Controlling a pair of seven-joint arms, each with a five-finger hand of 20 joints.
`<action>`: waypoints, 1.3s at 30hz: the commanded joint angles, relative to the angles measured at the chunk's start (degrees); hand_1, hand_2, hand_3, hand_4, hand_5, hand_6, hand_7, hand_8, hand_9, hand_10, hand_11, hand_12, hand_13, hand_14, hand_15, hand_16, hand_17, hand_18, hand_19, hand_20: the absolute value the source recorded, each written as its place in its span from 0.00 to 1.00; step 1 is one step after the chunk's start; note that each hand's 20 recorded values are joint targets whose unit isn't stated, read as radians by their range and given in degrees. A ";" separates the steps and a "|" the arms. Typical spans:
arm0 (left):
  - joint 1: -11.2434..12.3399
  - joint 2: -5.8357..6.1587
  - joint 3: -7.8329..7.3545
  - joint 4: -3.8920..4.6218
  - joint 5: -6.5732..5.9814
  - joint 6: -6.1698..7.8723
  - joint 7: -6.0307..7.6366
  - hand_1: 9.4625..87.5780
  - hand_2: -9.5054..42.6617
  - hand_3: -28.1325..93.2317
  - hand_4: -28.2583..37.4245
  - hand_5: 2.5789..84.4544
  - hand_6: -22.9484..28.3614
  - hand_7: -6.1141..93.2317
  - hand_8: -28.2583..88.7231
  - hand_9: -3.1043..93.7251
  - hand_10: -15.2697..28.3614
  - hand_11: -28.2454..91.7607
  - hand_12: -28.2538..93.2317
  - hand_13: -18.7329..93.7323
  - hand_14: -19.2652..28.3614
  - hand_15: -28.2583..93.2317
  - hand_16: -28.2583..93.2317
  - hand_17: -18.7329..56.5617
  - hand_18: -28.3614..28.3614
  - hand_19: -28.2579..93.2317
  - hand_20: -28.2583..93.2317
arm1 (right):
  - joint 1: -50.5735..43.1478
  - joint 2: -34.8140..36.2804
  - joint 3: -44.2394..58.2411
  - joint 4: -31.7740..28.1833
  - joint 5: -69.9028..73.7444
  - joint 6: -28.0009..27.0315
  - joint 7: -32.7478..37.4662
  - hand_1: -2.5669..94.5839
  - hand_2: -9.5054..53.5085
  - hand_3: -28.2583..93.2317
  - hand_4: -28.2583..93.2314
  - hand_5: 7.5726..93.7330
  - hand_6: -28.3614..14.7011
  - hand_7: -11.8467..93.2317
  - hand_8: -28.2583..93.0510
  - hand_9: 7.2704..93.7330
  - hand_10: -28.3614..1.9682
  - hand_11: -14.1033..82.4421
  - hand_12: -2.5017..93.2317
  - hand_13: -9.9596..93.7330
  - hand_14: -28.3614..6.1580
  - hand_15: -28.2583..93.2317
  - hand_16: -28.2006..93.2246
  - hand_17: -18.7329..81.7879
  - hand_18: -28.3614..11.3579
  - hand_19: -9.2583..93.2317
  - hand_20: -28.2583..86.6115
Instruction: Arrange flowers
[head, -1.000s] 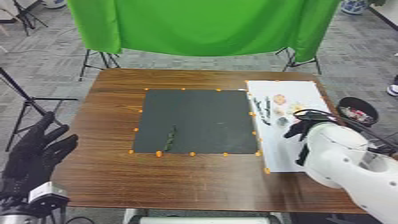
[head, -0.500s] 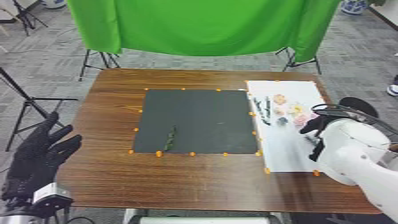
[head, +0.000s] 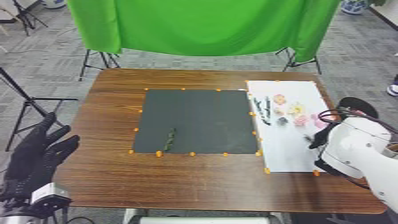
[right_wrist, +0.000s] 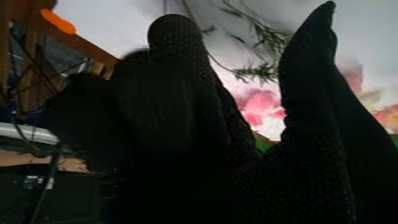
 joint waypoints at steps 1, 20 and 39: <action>0.74 0.63 -0.04 -0.05 -0.88 0.10 0.52 0.26 0.31 0.75 0.12 0.33 0.57 0.14 0.18 0.30 0.77 0.42 0.33 0.35 0.99 0.69 0.14 0.17 1.00 0.71 0.17 | 0.75 -0.01 -3.34 0.32 -1.40 1.93 -1.94 0.49 0.12 0.74 0.10 0.65 0.03 0.20 0.16 0.81 0.00 0.45 0.18 0.87 0.27 0.74 0.27 0.86 0.37 1.00 0.05; 1.21 0.79 -0.35 -0.09 -0.98 0.06 0.34 0.27 0.31 0.75 0.13 0.33 0.57 0.14 0.18 0.30 0.77 0.42 0.33 0.35 0.99 0.69 0.13 0.17 1.00 0.71 0.17 | 3.41 3.99 -10.59 -0.14 -15.19 16.15 -5.33 0.75 0.07 0.76 0.00 0.88 0.33 0.23 0.36 0.97 0.35 0.42 0.23 0.96 0.46 0.67 0.31 0.89 0.42 1.00 0.17; 3.50 0.66 -2.98 -0.92 -1.50 0.60 0.73 0.27 0.31 0.75 0.13 0.33 0.57 0.14 0.18 0.30 0.77 0.42 0.33 0.35 0.99 0.69 0.13 0.17 1.00 0.71 0.16 | 10.40 2.29 -9.67 -8.08 -18.25 18.45 -10.46 0.71 0.04 0.80 0.00 0.91 0.45 0.23 0.38 1.00 0.52 0.45 0.20 1.00 0.67 0.66 0.32 0.95 0.57 1.00 0.12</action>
